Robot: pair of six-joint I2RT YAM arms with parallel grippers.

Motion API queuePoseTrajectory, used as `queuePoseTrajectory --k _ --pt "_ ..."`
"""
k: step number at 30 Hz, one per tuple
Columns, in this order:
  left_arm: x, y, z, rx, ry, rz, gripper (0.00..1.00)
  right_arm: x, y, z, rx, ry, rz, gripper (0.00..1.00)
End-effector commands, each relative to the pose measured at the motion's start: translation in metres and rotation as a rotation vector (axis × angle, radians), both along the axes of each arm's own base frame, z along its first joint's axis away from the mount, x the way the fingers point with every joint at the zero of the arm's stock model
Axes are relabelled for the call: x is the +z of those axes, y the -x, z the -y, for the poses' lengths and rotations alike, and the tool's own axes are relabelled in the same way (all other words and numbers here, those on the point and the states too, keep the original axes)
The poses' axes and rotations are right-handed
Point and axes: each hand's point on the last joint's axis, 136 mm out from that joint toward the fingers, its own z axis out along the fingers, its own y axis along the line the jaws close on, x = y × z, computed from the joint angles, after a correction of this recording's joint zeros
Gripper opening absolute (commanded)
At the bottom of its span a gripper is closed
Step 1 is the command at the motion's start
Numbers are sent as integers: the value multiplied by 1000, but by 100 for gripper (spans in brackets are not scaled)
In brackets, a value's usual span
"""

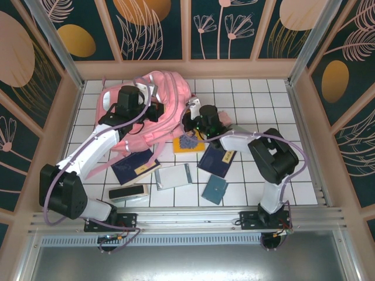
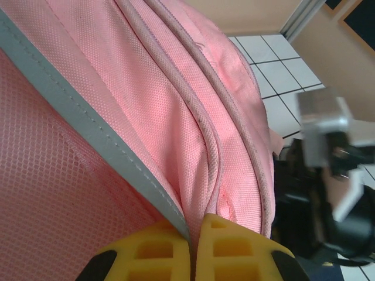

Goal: Pack the student bag
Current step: Open the student bag at the middle-left of the table.

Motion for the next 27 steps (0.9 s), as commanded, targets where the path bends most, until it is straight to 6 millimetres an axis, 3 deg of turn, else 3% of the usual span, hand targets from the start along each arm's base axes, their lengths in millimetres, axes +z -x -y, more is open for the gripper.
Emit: queuePoseTrajectory --k 1,10,14,19,23,27 --pt "75 2 5 -42 65 268 0 -25 -1 -4 2 -50 -133 0" --pt "118 -2 -29 110 125 391 0 -100 25 11 -31 -26 -312 0" --pt "131 -3 -45 139 191 417 0 -116 30 12 -31 -18 -352 0" --pt "140 -1 -51 121 245 430 0 -132 33 13 -30 -8 -388 0" --pt "125 -2 -34 24 253 367 0 -111 32 11 0 -16 -325 0" --pt "89 -9 -27 4 249 258 0 -54 26 9 22 -13 -199 0"
